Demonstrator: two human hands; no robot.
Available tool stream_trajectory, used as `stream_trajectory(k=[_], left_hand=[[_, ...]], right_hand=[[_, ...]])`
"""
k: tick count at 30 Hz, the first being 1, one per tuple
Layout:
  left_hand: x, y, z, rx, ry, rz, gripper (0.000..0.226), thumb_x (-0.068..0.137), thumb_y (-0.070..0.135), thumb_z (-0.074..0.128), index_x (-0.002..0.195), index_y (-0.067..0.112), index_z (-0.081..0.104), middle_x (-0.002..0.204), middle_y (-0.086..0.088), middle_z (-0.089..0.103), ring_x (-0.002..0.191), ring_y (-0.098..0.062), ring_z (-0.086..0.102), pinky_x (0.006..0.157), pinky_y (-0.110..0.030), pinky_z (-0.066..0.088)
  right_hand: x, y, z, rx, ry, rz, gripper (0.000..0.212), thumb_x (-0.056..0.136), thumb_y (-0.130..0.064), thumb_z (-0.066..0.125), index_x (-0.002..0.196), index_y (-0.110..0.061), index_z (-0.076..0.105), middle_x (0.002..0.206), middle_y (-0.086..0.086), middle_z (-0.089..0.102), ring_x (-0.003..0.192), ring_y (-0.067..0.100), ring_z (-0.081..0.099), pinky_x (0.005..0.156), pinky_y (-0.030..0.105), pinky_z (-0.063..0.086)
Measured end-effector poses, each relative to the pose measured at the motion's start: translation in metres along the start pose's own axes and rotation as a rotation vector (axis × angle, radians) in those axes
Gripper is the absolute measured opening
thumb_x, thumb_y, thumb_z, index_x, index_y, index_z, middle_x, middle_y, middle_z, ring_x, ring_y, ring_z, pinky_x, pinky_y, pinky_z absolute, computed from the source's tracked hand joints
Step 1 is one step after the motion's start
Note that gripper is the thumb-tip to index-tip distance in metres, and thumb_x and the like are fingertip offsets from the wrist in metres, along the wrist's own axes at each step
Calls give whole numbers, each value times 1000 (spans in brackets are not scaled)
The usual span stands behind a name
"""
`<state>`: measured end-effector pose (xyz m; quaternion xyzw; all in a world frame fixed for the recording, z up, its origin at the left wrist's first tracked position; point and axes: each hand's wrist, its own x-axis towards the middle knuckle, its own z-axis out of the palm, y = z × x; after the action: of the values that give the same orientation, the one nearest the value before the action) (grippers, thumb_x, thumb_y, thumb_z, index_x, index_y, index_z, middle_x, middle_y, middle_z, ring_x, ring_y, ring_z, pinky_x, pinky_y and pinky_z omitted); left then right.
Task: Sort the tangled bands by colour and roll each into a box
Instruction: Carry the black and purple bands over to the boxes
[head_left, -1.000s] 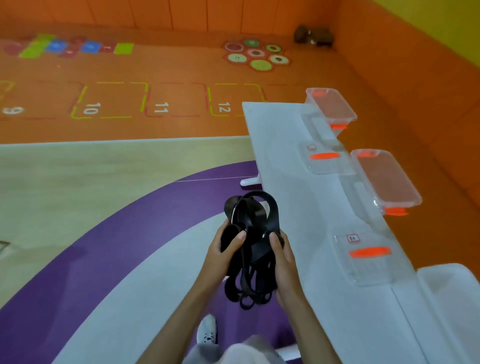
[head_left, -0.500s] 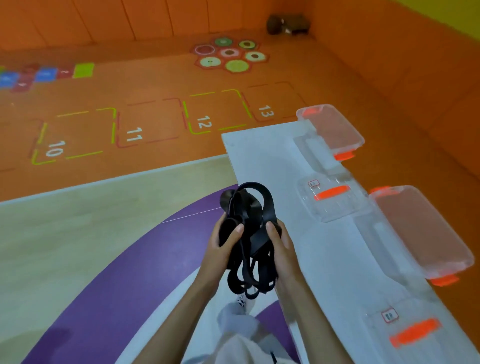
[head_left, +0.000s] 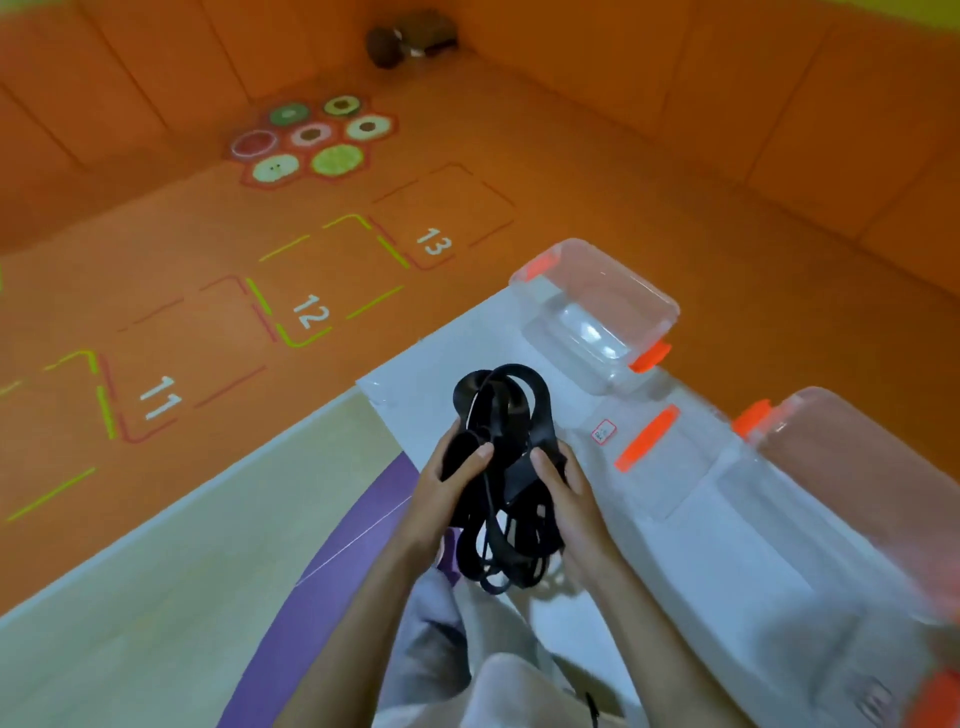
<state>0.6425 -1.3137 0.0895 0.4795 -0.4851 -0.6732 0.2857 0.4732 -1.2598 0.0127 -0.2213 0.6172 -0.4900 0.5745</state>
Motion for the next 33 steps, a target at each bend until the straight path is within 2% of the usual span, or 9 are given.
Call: stream_trajectory(k=[3, 6, 12, 16, 19, 21, 24, 26, 33], left_hand=[[53, 3, -22, 32, -83, -25, 51, 96, 57, 70, 144, 50, 54, 137, 13, 69, 123, -11, 70, 86, -25, 61], [104, 2, -41, 40, -167, -55, 50, 98, 53, 70, 145, 50, 54, 138, 14, 69, 123, -9, 69, 85, -20, 59], [193, -1, -69, -6, -207, -143, 50, 101, 33, 71, 147, 41, 56, 138, 13, 69, 127, -9, 66, 106, -36, 55], [224, -13, -80, 41, -242, -196, 55, 98, 33, 76, 147, 45, 54, 140, 11, 68, 126, -8, 66, 108, -38, 55], [235, -26, -89, 250, -129, -232, 78, 89, 46, 82, 155, 45, 41, 147, 7, 62, 132, -15, 61, 113, -45, 52], [239, -35, -96, 396, -81, -197, 82, 88, 42, 84, 156, 40, 39, 148, 5, 61, 134, -19, 60, 115, -48, 49], [246, -43, -101, 563, -89, -160, 82, 90, 32, 84, 157, 29, 38, 148, -3, 59, 137, -27, 56, 114, -52, 48], [248, -45, -100, 703, -83, -178, 85, 91, 36, 81, 161, 25, 34, 152, -10, 52, 140, -34, 50, 115, -56, 45], [239, -39, -105, 1046, -66, -110, 93, 96, 60, 66, 168, 30, 16, 173, -10, 19, 158, -37, 22, 124, -61, 24]], right_hand=[[40, -6, 12, 59, 72, 42, 54, 91, -63, 68, 140, -47, 52, 138, -17, 65, 124, 4, 63, 109, 42, 49], [76, -12, 23, 92, 136, 79, 47, 93, -61, 68, 136, -47, 55, 137, -15, 66, 123, 6, 65, 105, 40, 51], [130, -19, 58, 215, 312, 206, 45, 93, -59, 69, 134, -42, 59, 126, -12, 74, 115, 15, 72, 97, 48, 57], [148, -14, 65, 227, 405, 262, 39, 100, -46, 68, 136, -34, 58, 128, -5, 72, 116, 20, 70, 99, 49, 55], [149, -2, 69, 121, 493, 246, 36, 99, -39, 71, 132, -29, 61, 127, -1, 73, 111, 14, 72, 93, 34, 58], [144, 6, 75, 44, 553, 230, 33, 97, -34, 75, 128, -32, 63, 124, -2, 74, 106, 10, 74, 87, 25, 59], [139, 13, 80, -127, 564, 252, 49, 97, -35, 75, 140, -26, 55, 130, 2, 69, 119, 22, 68, 104, 43, 57], [137, 14, 83, -222, 574, 264, 59, 97, -38, 75, 148, -23, 49, 136, 6, 63, 127, 27, 63, 110, 50, 52], [111, 8, 87, -619, 603, 318, 83, 94, -73, 53, 162, -39, 19, 157, 2, 46, 138, 30, 53, 111, 50, 45]])
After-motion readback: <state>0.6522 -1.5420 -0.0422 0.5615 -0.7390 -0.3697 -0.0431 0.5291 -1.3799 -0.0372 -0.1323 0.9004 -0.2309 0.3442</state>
